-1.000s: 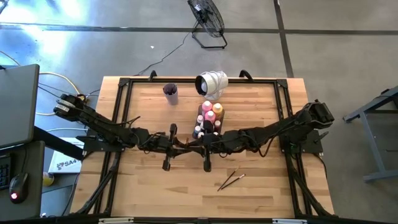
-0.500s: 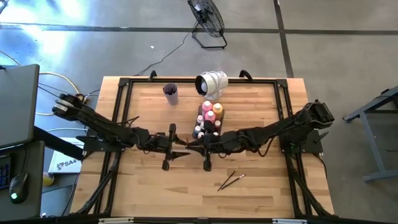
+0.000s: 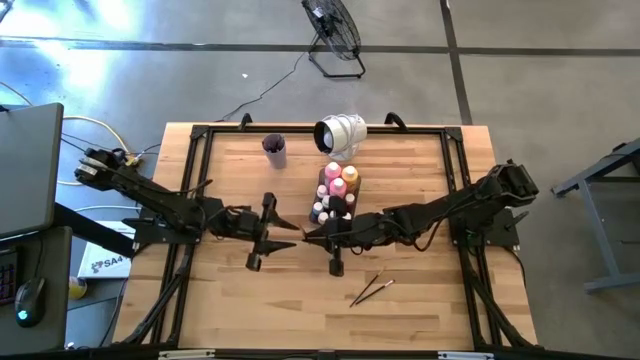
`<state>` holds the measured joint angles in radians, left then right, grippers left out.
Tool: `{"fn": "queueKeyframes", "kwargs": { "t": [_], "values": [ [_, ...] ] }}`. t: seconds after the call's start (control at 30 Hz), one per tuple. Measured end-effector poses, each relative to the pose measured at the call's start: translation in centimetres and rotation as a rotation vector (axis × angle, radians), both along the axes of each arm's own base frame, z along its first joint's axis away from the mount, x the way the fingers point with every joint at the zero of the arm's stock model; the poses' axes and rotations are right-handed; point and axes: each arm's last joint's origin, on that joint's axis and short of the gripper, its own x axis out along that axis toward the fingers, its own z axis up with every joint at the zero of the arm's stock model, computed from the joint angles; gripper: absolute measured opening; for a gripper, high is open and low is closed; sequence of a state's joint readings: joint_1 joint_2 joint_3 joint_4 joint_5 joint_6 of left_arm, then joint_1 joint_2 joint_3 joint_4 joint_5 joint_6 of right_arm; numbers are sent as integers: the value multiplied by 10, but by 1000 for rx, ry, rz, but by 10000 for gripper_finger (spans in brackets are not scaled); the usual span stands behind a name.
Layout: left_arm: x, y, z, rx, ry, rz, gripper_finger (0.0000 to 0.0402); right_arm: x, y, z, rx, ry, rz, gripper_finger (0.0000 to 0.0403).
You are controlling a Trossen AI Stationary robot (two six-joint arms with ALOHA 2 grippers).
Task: Pick & Place Paint Supplies
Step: Put the gold paint brush into the violet cup
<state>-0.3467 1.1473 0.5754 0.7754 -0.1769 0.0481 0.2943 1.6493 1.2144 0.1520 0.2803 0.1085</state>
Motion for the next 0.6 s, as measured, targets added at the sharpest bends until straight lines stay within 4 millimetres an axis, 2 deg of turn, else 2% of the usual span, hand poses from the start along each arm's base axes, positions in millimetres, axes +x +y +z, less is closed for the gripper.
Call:
{"fn": "queueKeyframes", "kwargs": {
  "t": [0.13,0.27,0.43,0.6],
  "values": [
    [1,3,0,-2,-4,14,172,0,0,0,0,3,2,11],
    [4,1,11,-6,-31,-10,172,0,0,-1,-2,7,1,11],
    [21,-4,19,23,20,13,172,0,0,-1,-1,7,2,11],
    [39,-7,23,41,84,108,172,0,0,-1,2,16,19,11]
  ]
}}
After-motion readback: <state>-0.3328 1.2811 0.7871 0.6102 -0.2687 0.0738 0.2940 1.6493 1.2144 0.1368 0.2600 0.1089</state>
